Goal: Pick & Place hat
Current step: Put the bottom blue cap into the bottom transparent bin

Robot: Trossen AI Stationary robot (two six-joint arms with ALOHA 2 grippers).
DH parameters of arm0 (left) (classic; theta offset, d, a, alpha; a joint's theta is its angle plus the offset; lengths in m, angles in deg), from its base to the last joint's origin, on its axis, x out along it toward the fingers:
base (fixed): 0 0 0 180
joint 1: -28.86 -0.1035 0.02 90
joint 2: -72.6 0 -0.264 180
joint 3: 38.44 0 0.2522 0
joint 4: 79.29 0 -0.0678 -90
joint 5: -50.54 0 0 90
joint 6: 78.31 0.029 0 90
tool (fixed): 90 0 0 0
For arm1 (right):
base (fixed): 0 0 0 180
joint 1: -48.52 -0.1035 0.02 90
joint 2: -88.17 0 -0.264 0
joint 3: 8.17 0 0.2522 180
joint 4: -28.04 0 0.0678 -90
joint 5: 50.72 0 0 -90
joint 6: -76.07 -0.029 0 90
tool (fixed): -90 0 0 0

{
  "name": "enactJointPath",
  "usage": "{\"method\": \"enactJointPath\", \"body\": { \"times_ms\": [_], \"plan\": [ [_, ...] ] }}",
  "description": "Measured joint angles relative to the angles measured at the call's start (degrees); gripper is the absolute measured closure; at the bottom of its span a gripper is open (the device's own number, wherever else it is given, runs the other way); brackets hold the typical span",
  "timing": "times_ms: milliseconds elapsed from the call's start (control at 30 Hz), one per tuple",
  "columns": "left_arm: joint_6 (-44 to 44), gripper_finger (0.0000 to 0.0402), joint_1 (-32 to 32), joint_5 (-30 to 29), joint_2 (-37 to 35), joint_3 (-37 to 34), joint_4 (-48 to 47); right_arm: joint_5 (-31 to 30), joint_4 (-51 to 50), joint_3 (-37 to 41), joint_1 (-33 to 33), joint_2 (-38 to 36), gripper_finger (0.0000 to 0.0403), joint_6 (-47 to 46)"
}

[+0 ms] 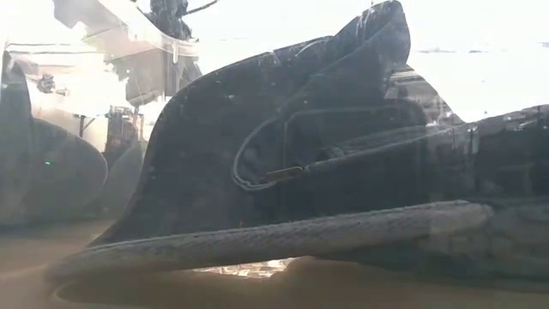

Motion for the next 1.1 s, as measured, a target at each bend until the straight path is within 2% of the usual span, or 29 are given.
{"method": "enactJointPath", "body": {
  "times_ms": [133, 233, 400, 633, 867, 1100],
  "plan": [
    [-0.1, 0.0248, 0.0, 0.0, 0.6, 0.1, -0.2, 11.5, 17.2, 7.6, 3.4, -2.1, 0.0249, 0.3],
    [-0.3, 0.0248, -0.1, -0.1, 0.6, 0.1, -0.5, 13.2, 23.5, 15.1, 5.4, -5.6, 0.0255, 0.2],
    [0.3, 0.0248, -1.1, 0.2, 1.3, 0.1, -0.5, 11.0, 23.5, 28.5, 6.3, -14.7, 0.0264, -1.3],
    [3.0, 0.0248, -5.4, 4.7, 7.3, 0.2, -0.1, -1.7, 23.9, 46.6, 4.9, -30.8, 0.0264, -1.3],
    [7.6, 0.0248, -8.1, 6.5, 15.7, 0.7, 2.1, -4.1, 26.3, 60.3, 4.1, -42.8, 0.0270, -3.0],
    [14.4, 0.0248, -8.6, 7.8, 25.0, 6.0, 2.8, -4.8, 33.3, 69.5, 4.1, -48.3, 0.0275, -4.3]
  ]
}}
